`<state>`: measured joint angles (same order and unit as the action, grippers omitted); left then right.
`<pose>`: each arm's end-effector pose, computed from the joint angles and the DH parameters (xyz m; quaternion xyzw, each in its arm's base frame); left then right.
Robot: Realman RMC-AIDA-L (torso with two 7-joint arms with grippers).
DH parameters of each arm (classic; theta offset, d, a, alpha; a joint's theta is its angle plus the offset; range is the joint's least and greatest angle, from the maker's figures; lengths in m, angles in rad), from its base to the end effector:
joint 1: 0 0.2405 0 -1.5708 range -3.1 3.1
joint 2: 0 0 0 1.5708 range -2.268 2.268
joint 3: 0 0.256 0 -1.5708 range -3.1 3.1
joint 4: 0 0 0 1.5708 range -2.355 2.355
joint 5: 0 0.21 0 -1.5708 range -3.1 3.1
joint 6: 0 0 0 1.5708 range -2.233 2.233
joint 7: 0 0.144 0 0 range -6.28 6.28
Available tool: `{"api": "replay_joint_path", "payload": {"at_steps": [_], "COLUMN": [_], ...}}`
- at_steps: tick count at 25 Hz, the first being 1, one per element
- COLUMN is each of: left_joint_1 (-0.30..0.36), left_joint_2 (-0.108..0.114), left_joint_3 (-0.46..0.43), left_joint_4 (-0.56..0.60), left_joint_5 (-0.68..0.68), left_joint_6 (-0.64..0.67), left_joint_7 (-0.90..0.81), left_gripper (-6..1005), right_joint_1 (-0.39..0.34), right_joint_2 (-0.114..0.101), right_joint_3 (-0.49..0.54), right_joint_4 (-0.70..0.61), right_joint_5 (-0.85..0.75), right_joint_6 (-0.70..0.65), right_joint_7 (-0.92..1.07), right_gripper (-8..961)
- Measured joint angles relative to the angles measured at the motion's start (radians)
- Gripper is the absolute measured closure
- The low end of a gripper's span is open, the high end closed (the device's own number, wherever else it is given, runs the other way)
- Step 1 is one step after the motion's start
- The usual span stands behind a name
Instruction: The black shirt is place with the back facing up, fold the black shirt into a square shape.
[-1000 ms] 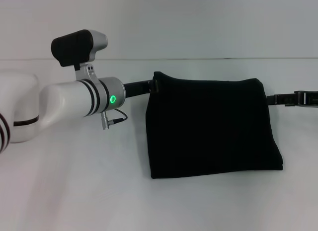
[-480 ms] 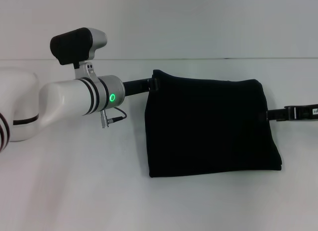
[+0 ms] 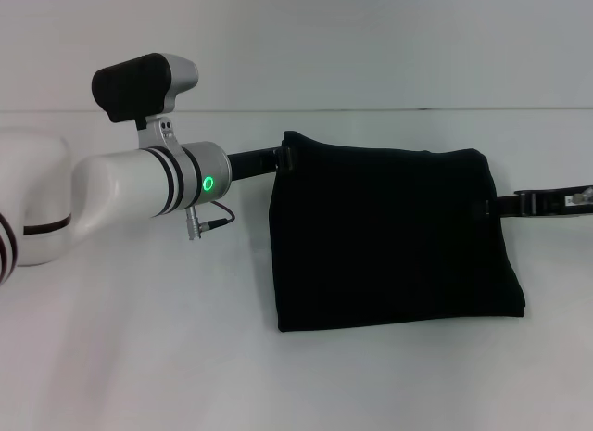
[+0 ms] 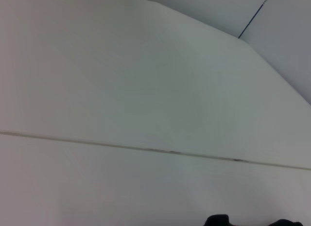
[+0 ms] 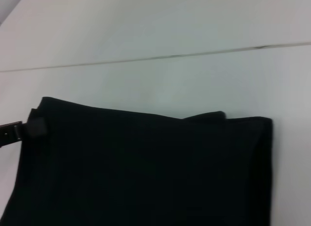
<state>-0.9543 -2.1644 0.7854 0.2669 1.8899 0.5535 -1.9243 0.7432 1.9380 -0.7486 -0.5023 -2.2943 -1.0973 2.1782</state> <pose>-0.1989 0.4479 -0.0898 -0.7806 -0.5093 -0.2027 0.3002 0.2896 0.4156 0.0261 -0.8149 0.5215 0.0908 0.2361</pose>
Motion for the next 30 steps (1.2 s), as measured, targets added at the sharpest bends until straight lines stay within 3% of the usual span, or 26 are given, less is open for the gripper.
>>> {"api": "replay_joint_path", "payload": {"at_steps": [9,15,20,25,30], "left_joint_1": [0.004,0.005,0.005,0.005,0.005], "left_joint_2": [0.001,0.001,0.002,0.004,0.006], "left_joint_3": [0.000,0.000,-0.001,-0.002,-0.002], "left_joint_4": [0.000,0.000,0.005,0.011,0.011], "left_joint_5": [0.000,0.000,0.000,0.000,0.000], "left_joint_6": [-0.001,-0.001,-0.001,-0.001,-0.001], "left_joint_7": [0.001,0.001,0.001,0.001,0.000], "left_gripper": [921,917,914,911,908], "right_joint_1": [0.011,0.010,0.010,0.009,0.012], "right_joint_2": [0.016,0.017,0.018,0.012,0.008], "right_joint_3": [-0.001,0.000,-0.001,-0.002,-0.002], "right_joint_4": [0.009,0.012,0.012,0.036,0.051], "right_joint_5": [-0.001,0.000,0.000,-0.001,-0.001], "right_joint_6": [0.019,0.024,0.036,0.061,0.068], "right_joint_7": [-0.002,-0.038,-0.040,-0.041,-0.039], "right_gripper": [404,587,816,923,916]}}
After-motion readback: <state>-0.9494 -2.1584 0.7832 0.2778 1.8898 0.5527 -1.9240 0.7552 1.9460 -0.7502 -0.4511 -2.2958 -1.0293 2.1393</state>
